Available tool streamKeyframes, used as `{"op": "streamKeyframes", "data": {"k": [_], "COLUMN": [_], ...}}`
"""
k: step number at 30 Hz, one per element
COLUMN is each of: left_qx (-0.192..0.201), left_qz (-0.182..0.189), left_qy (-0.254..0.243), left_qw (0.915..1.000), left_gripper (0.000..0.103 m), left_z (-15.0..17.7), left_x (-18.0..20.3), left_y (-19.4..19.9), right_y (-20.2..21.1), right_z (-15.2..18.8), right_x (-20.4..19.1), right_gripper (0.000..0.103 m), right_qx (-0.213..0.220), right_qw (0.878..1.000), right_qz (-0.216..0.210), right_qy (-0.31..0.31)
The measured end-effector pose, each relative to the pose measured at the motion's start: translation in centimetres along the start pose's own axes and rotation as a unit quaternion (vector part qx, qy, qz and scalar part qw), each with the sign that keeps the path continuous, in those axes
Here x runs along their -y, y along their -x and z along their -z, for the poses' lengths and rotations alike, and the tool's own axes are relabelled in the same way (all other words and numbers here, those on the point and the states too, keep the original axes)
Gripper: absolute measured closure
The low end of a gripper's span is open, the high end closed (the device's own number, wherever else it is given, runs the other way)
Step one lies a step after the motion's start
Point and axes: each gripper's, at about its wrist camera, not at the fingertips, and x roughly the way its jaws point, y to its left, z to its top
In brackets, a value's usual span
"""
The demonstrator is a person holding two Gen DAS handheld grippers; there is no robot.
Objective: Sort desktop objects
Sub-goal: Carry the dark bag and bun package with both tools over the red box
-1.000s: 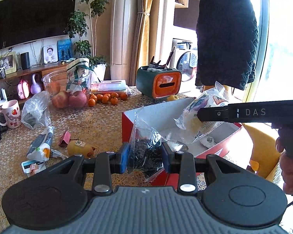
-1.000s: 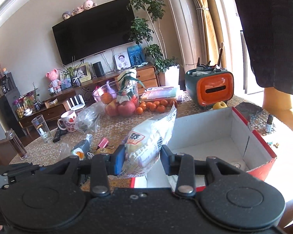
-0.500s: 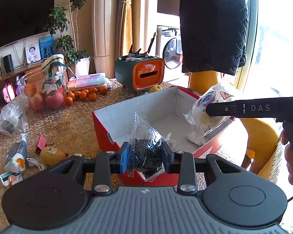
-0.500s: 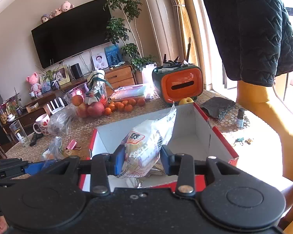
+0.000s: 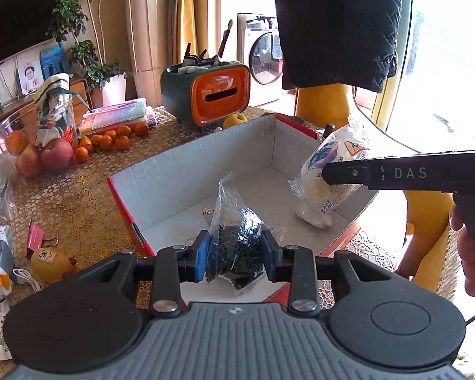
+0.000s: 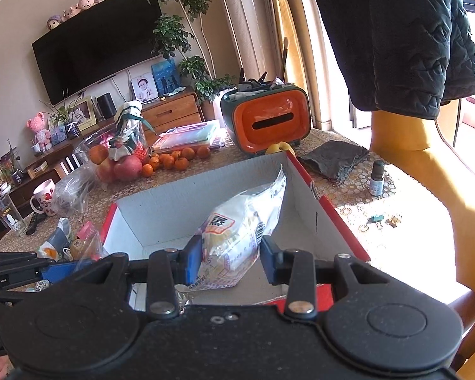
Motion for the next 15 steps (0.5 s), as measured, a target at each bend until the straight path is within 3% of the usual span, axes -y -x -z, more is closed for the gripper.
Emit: {"op": "streamKeyframes", "data": {"k": [15], "left_qx": [-0.07], "left_qz": [0.018], "left_qy": [-0.009], "left_qw": [0.9974], "left_gripper": [0.07], "left_z": [-2.1], "left_x": [0.6], "left_y": [-5.8], "right_y": [-5.1], "right_z": [-0.8], "right_x": [1.0], "right_gripper": [0.065], "right_qx": [-0.045], "right_qw": [0.998], "right_qz": [0.021], "right_qy": [0.036]}}
